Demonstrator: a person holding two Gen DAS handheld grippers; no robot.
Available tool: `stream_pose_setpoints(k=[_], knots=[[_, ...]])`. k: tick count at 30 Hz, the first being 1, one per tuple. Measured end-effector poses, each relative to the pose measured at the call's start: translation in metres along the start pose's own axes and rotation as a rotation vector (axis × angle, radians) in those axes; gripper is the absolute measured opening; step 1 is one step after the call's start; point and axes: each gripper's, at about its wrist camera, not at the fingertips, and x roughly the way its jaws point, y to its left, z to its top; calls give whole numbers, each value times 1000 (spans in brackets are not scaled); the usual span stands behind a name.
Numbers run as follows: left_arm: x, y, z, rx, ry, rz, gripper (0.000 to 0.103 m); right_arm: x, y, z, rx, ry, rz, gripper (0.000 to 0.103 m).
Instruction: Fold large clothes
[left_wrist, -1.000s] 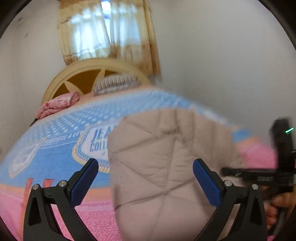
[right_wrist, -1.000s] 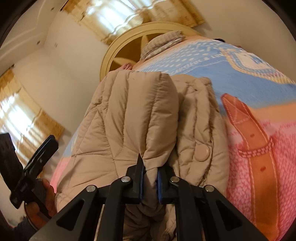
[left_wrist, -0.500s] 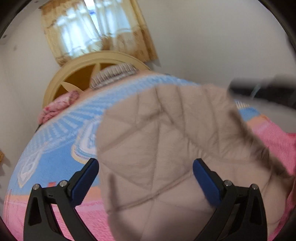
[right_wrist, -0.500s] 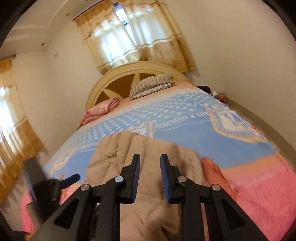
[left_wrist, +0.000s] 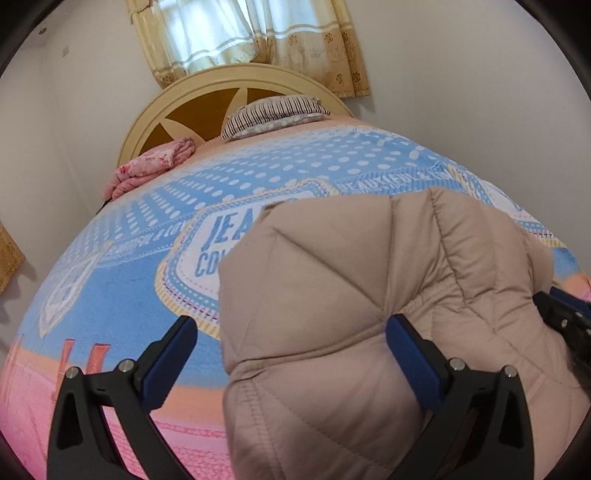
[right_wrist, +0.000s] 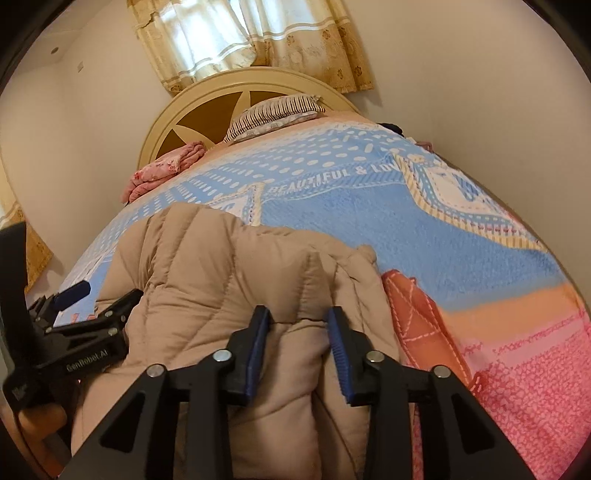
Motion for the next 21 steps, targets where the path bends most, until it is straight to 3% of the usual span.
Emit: stream_pose_setpoints(k=[21], knots=[[24, -5, -8, -59, 50, -57, 103, 28, -18, -10, 50, 29, 18, 39]])
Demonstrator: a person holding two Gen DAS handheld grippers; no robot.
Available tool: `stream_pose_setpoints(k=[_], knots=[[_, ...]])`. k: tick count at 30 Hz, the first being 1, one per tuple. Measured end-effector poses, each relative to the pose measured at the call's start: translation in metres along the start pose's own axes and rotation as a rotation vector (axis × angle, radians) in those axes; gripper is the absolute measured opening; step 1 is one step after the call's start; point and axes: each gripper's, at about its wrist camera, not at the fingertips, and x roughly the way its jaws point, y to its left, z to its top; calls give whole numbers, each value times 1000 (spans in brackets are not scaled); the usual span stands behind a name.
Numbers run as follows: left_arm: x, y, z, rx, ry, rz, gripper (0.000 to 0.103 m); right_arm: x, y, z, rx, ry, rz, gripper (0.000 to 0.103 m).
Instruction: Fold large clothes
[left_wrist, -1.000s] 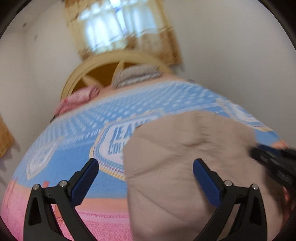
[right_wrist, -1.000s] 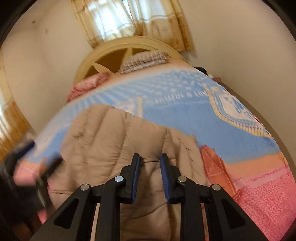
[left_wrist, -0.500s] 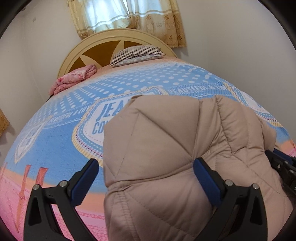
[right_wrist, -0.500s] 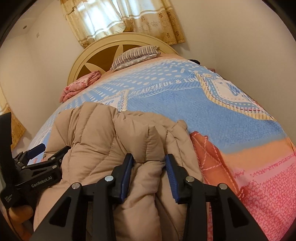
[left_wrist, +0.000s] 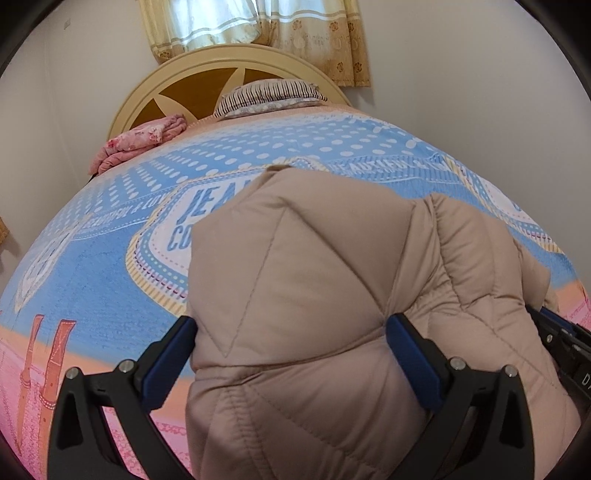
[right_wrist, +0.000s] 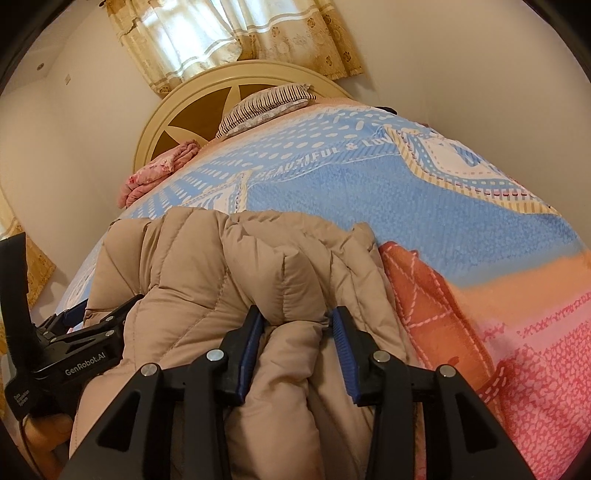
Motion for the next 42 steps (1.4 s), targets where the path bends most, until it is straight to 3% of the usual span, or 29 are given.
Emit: stream_pose_setpoints(k=[30, 35, 36, 39, 40, 42], knots=[[9, -4, -3, -16, 8, -16, 103, 12, -10, -1, 50, 35, 55, 41], [-7, 41, -6, -81, 57, -207, 103, -5, -22, 8, 79, 40, 132, 50], [-13, 51, -9, -100, 45, -226, 103, -15, -25, 11, 81, 17, 143, 58], [-32, 85, -27, -180, 32, -326, 103, -49, -39, 18, 96, -99, 60, 93], [-32, 94, -35, -209, 55, -358, 103, -51, -44, 18, 105, -97, 75, 95], [-24, 104, -50, -270, 107, -449, 103, -39, -50, 17, 127, -13, 105, 95]])
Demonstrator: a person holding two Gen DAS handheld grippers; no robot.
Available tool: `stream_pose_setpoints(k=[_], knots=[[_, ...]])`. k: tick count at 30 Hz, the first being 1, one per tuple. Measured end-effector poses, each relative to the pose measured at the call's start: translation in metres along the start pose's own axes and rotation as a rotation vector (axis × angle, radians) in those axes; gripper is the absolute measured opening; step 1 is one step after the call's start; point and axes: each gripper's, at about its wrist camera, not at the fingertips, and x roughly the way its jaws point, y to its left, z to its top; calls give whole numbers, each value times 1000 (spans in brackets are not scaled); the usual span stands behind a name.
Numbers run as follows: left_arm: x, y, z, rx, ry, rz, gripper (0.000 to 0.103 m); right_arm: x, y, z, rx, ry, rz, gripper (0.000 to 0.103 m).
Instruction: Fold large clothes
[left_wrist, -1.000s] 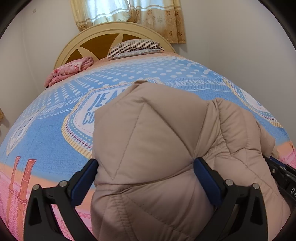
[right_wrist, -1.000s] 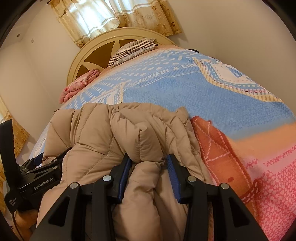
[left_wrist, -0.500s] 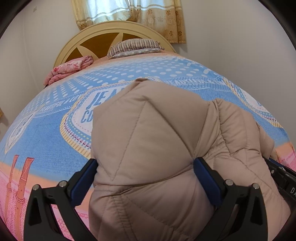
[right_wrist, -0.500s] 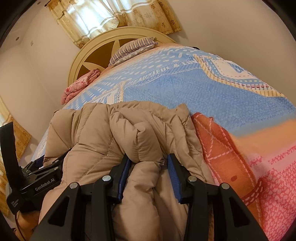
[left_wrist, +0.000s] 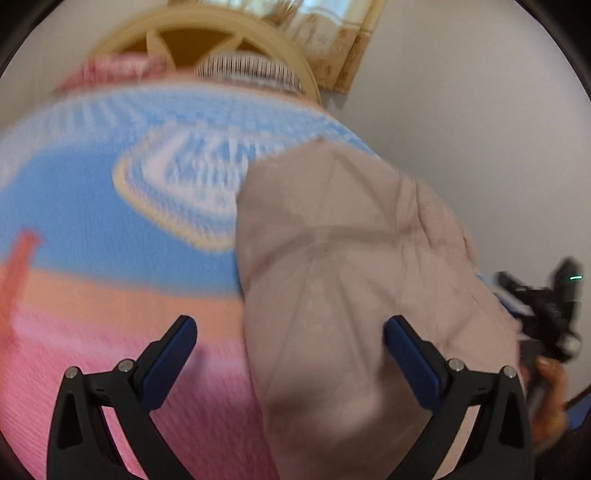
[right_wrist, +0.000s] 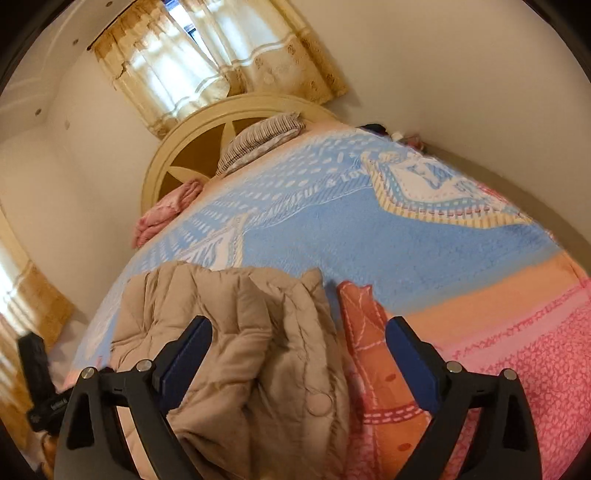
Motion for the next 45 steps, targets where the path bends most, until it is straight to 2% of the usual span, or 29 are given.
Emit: stream_pose_setpoints(k=[3, 5, 11, 13, 14, 15, 16, 18, 19, 21, 24, 33, 38, 45], knots=[[12, 15, -13, -77, 31, -97, 103, 22, -4, -7, 14, 114, 61, 95], [19, 15, -15, -89, 44, -139, 103, 24, -3, -11, 27, 111, 122, 95], [34, 7, -9, -56, 65, -189, 103, 50, -7, -19, 87, 241, 298, 88], [38, 4, -6, -58, 68, -206, 103, 57, -6, -22, 100, 270, 324, 80], [39, 1, -6, -57, 67, -221, 98, 59, -6, -24, 105, 281, 338, 78], [37, 0, -5, -46, 63, -238, 87, 60, -4, -25, 109, 288, 348, 71], [32, -6, -4, -10, 51, -224, 83, 60, -2, -26, 118, 294, 365, 58], [23, -21, -3, 64, 35, -182, 68, 54, 2, -28, 112, 277, 385, 45], [17, -29, -3, 98, 32, -157, 65, 49, 5, -30, 106, 265, 380, 40], [8, -38, -1, 133, 34, -127, 53, 43, 9, -33, 118, 240, 389, 35], [-12, -43, -1, 157, 19, -98, 46, 29, 21, -36, 104, 215, 394, 29], [-91, -42, -20, 226, -107, 17, 43, 11, 78, -39, 69, 199, 464, 25], [-130, -23, -27, 225, -166, 77, 43, 20, 123, -48, 37, 215, 513, 24], [-163, 6, -44, 176, -205, 133, 43, 39, 179, -69, -5, 265, 569, 24]])
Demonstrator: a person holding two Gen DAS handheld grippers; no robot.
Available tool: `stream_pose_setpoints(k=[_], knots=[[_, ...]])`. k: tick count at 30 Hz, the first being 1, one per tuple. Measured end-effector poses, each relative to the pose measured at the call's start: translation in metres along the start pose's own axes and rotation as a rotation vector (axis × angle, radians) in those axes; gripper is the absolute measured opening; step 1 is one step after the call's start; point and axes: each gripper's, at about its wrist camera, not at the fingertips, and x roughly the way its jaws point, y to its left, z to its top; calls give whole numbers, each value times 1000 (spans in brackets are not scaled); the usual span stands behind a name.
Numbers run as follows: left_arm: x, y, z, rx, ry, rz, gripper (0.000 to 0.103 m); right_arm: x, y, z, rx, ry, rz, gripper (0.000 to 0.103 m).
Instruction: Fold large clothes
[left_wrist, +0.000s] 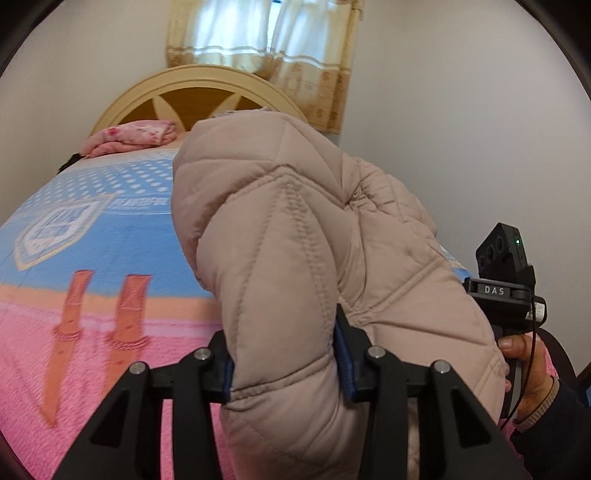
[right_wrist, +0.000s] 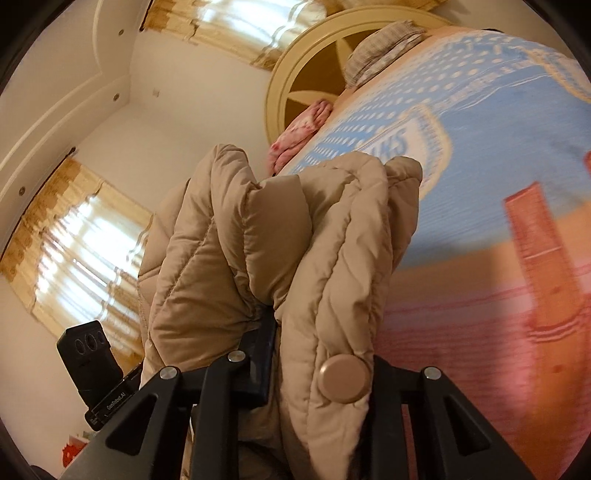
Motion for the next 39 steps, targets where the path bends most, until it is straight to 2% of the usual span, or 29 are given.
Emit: stream_pose_setpoints(k=[6, 17, 26, 39], knots=[[-14, 31, -2, -38, -21, 43, 43, 40, 21, -6, -11, 47, 37, 24], [-49, 97, -30, -131, -39, 121, 43, 112, 61, -27, -46, 150, 98, 24], [-68, 126, -41, -184, -60, 167, 43, 155, 92, -38, -84, 225, 139, 23], [-65, 168, -70, -257, -24, 231, 44, 221, 115, -59, -103, 320, 144, 23]])
